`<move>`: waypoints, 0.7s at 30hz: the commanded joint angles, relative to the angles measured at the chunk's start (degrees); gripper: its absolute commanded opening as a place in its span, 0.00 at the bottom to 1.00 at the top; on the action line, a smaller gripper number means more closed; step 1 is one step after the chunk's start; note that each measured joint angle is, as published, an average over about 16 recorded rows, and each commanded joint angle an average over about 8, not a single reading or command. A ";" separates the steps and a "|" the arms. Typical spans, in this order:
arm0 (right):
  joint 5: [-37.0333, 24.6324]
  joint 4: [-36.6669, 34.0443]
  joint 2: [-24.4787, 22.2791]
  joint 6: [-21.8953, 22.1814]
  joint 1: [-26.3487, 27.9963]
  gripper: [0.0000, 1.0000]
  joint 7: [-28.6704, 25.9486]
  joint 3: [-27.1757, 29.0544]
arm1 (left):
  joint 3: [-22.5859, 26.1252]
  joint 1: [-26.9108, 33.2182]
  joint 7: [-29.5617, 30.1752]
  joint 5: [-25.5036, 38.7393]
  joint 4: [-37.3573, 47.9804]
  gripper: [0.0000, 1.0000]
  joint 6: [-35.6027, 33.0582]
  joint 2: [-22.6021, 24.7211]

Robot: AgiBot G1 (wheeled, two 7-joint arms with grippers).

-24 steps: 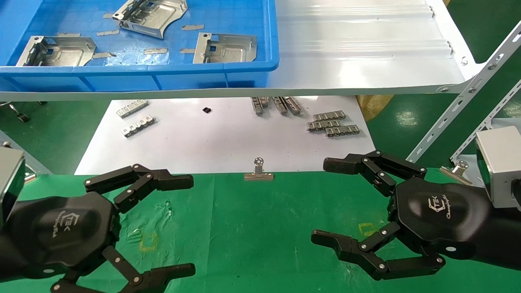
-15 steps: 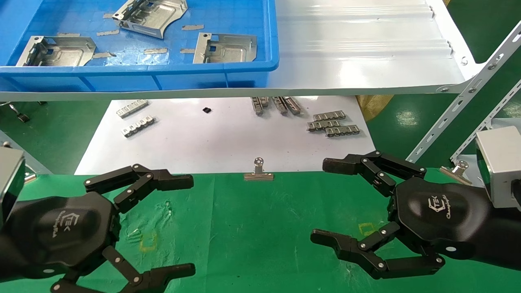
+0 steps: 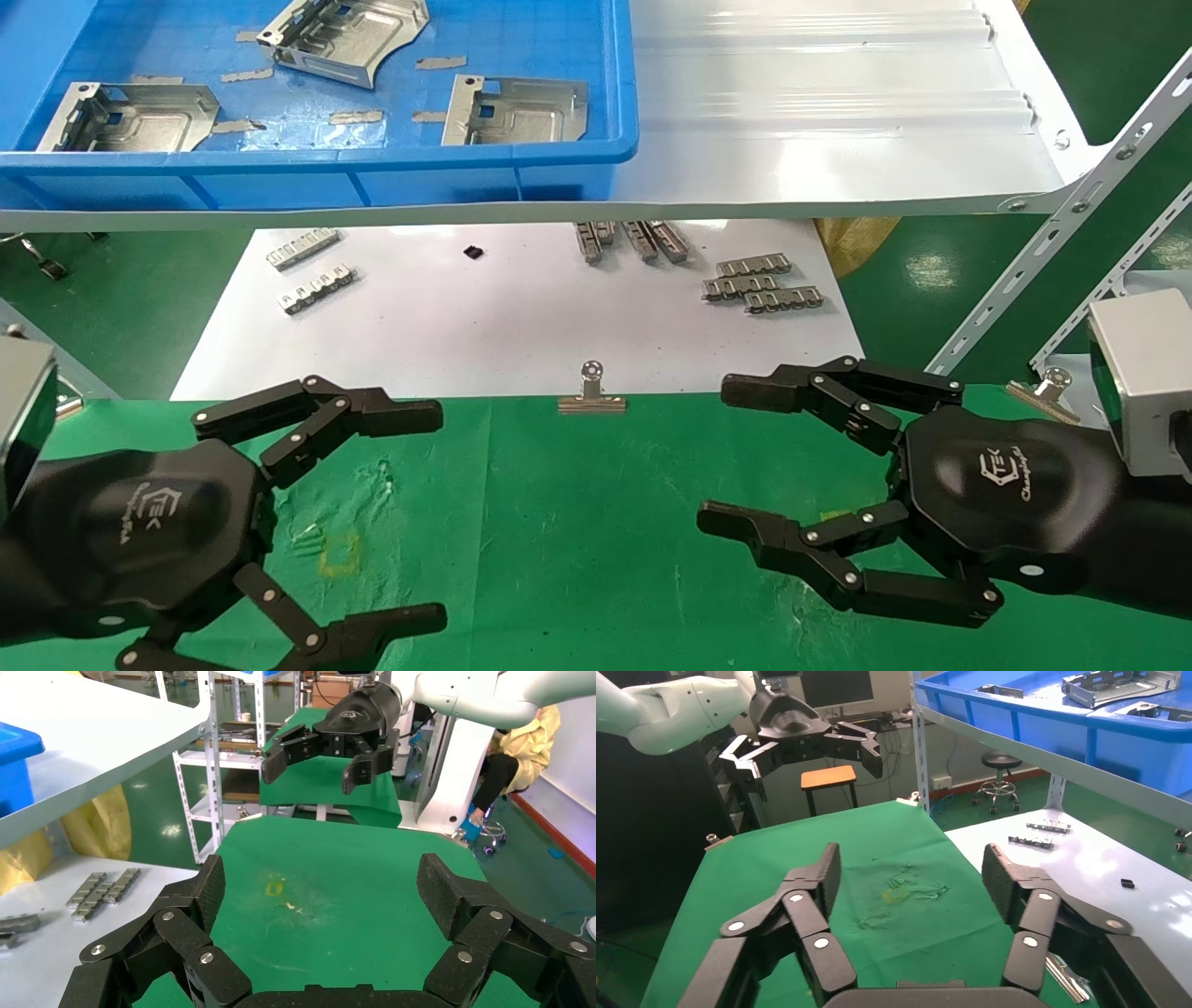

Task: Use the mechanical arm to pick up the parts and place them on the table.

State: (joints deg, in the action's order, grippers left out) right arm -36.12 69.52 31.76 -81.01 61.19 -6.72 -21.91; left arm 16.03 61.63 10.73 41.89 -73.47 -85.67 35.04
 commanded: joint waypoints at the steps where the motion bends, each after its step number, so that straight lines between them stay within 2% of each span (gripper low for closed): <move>1: 0.00 0.00 0.00 0.00 0.00 0.00 0.00 0.00 | 0.00 0.00 0.00 0.00 0.00 1.00 0.00 0.00; 14: 0.00 0.00 0.00 0.00 0.00 0.00 0.00 0.00 | -0.20 1.59 0.04 0.53 -0.01 1.00 0.66 0.14; 17: 0.00 0.00 0.00 0.00 0.00 0.00 0.00 0.00 | 0.13 5.67 0.90 2.51 1.00 1.00 2.13 1.01; 21: 0.00 0.00 0.00 0.00 0.00 0.00 0.00 0.00 | 2.11 15.85 3.11 7.97 6.59 1.00 5.02 4.64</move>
State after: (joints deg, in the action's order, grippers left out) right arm -36.12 69.52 31.76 -81.01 61.19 -6.72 -21.91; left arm 18.96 78.55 13.27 51.11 -63.98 -80.51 40.91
